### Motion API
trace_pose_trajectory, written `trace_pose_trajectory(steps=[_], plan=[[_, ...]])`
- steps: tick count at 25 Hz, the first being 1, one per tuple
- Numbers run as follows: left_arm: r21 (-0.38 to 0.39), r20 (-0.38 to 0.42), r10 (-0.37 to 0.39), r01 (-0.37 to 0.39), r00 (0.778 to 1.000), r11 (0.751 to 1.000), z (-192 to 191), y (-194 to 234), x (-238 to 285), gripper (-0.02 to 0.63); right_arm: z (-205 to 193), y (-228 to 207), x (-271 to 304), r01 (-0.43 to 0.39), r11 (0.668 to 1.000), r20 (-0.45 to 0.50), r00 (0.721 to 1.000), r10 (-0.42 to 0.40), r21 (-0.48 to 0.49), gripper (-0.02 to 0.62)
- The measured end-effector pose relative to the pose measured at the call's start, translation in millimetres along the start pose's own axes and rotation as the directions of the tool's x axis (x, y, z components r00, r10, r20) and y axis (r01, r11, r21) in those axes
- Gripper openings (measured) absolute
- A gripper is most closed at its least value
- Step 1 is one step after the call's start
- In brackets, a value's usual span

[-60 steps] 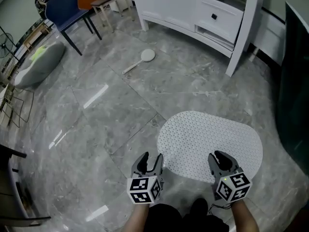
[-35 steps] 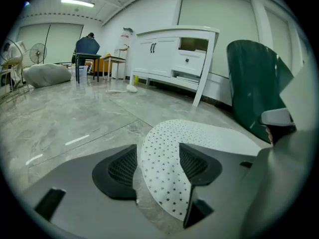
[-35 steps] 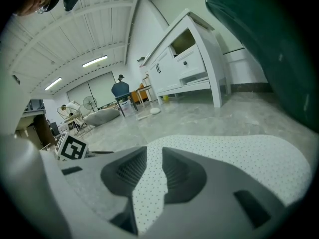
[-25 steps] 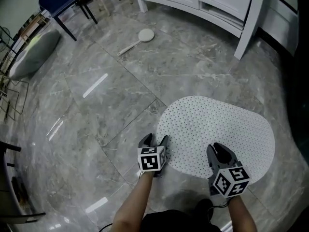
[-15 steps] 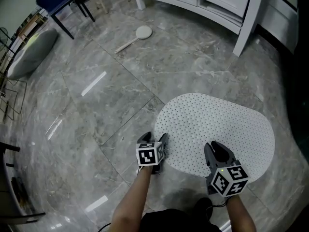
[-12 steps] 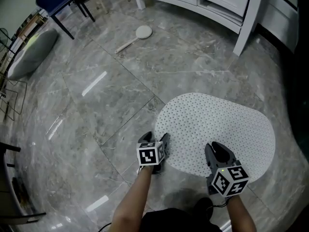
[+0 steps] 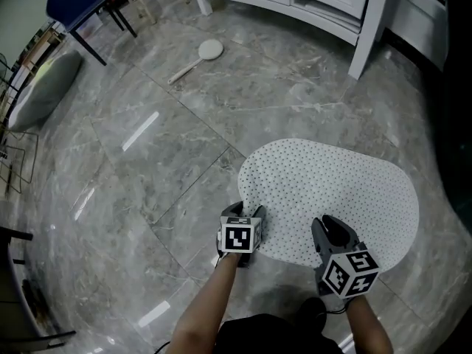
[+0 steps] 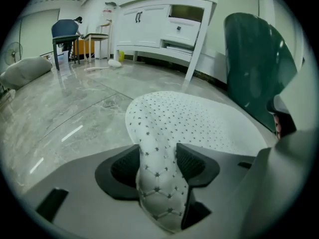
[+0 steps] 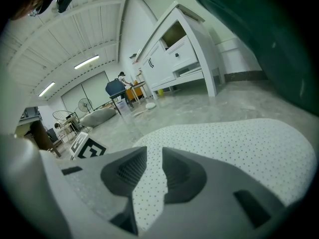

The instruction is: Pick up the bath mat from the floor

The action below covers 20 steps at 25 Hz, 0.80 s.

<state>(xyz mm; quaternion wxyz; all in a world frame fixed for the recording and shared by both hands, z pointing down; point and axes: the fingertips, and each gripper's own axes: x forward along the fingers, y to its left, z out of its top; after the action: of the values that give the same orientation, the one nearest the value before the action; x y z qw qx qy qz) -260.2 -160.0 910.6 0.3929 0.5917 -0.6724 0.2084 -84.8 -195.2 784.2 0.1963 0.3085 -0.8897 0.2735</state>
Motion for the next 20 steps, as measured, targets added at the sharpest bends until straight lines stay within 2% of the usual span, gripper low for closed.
trace_pose_trajectory(steps=[6, 9, 13, 20], plan=[[0.073, -0.028, -0.006, 0.008, 1.000, 0.997, 12.7, -39.3, 1.2, 0.034, -1.9, -20.6, -20.2, 0.054, 0.998, 0.008, 0.998, -0.055, 0.028, 0.098], [0.096, -0.019, -0.026, 0.027, 0.999, 0.995, 21.7, -60.3, -4.7, 0.029, -3.5, -39.9, -38.7, 0.101, 0.993, 0.021, 0.995, -0.102, 0.055, 0.097], [0.074, 0.019, -0.087, 0.085, 0.996, 0.994, 37.0, -89.3, -16.5, 0.025, -6.5, -73.1, -68.5, 0.176, 0.979, 0.043, 0.982, -0.182, 0.105, 0.098], [0.046, 0.054, -0.194, 0.192, 0.979, 0.980, 58.7, -148.6, -31.1, 0.023, -23.6, -131.0, -129.0, 0.316, 0.925, 0.060, 0.940, -0.335, 0.211, 0.098]])
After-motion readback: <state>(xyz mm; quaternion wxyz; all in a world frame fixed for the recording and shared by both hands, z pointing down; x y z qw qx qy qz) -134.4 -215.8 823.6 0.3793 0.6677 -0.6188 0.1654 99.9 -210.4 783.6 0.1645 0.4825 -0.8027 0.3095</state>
